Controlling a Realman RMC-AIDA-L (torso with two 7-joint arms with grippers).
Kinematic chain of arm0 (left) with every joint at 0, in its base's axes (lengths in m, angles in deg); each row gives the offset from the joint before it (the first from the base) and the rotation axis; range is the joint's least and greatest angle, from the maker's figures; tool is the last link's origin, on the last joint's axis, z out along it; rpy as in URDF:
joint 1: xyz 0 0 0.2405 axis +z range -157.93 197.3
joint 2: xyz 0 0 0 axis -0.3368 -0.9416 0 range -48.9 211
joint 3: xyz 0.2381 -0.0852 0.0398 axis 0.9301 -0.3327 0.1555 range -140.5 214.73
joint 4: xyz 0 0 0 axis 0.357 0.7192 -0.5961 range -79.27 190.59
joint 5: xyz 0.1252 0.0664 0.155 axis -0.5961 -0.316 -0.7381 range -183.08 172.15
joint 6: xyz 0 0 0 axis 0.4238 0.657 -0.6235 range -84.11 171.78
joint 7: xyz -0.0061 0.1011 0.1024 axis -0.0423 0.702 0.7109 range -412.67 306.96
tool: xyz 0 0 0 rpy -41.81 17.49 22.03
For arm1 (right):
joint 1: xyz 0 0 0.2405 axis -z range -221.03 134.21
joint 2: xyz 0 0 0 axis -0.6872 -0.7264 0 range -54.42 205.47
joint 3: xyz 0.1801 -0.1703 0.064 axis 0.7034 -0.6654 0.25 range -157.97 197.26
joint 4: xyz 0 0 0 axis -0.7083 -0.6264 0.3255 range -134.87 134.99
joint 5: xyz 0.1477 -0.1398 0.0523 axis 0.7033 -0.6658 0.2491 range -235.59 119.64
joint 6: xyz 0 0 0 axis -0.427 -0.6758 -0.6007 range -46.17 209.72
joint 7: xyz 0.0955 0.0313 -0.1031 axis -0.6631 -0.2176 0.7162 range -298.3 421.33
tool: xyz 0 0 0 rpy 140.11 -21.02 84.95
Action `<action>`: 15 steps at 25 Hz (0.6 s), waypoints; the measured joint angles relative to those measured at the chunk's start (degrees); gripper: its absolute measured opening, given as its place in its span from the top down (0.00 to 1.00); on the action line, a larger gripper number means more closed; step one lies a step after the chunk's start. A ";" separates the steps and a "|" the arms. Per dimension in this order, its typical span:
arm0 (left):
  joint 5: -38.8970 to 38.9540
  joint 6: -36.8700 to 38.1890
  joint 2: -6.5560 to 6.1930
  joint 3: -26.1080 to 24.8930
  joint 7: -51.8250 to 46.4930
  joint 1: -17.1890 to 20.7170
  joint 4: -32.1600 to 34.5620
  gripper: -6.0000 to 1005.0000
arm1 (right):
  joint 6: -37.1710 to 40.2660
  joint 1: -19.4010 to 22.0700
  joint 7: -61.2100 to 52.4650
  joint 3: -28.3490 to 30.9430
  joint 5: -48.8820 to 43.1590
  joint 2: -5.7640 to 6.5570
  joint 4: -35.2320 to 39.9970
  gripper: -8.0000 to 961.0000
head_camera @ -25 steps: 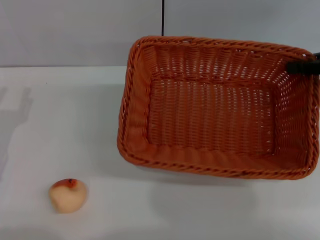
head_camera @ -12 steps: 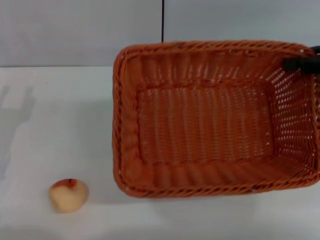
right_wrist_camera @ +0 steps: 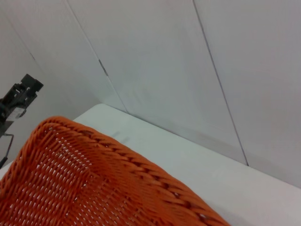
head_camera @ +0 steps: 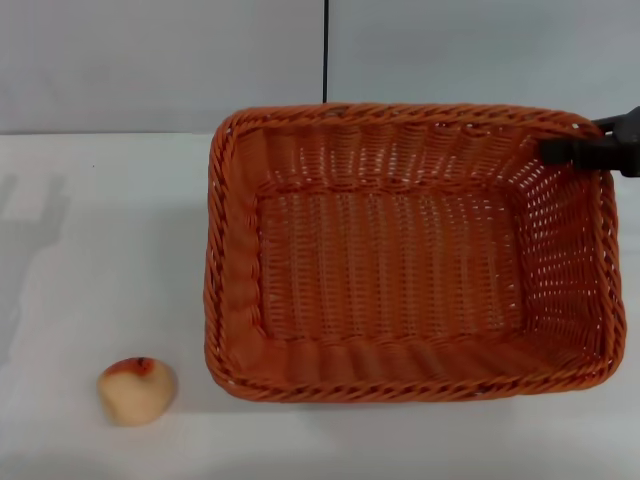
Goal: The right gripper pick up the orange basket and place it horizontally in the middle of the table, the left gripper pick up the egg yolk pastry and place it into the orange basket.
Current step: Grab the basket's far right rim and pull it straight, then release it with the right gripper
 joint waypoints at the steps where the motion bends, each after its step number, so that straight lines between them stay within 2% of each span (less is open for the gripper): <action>1: 0.00 0.02 0.00 0.00 0.00 -0.01 0.00 0.35 | -0.27 -0.01 0.05 -0.06 -0.17 -0.03 -0.24 0.79; 15: 0.00 0.37 -0.04 0.00 0.00 -0.28 -0.05 0.35 | -2.66 -1.41 0.17 -1.19 -4.24 0.29 -3.15 0.76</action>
